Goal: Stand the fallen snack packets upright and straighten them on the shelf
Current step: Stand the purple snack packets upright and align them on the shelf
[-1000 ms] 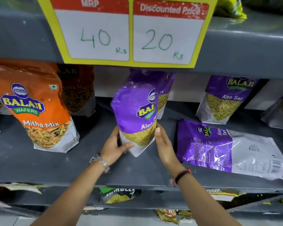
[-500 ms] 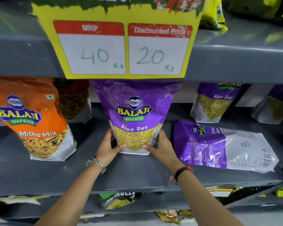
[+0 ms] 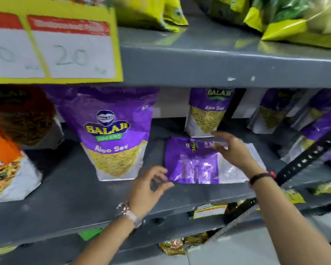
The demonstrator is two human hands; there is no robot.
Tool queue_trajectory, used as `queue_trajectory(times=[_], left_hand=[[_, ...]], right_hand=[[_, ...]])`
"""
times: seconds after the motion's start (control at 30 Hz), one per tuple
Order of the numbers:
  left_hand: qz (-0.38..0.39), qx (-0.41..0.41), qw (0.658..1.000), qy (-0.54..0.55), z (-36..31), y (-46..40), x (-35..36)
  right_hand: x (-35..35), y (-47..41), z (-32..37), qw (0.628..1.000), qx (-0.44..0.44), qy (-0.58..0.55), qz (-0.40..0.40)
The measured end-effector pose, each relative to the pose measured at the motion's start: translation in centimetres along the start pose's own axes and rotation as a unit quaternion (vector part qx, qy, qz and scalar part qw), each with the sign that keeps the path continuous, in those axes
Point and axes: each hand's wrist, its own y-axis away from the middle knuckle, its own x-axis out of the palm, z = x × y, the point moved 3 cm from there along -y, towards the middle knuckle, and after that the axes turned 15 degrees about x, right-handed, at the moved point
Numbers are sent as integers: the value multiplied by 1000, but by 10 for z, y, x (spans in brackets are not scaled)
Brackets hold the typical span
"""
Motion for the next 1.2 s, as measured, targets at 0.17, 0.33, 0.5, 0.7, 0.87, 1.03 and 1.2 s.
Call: queue_trajectory(times=[0.17,0.33,0.5,0.7,0.87,1.03,1.2], left_hand=[[277,-290,880,254,-1,5,92],[47,-395,823,405,2,-10,161],[-162,-417,758,475,-4,-18,206],[-228,-356,806,414,-19,-20,202],[-257,-246,846,396,-34,-36,177],[-228,-167,918,279,-23,-75,142],[-93,-127,974,166,8,-78,132]], right_hand=[[-37,-43,-67,985,74,121,98],[-50,-73,-105,963,110,112,220],[-47,-80,-120,954,83,70,278],[-50,-68,-133,970,20,-18,240],[-35,-37,-143,938,11,-261,228],[-9,-34,-135,926,7,-298,233],[12,-37,-131,919,12,-313,241]])
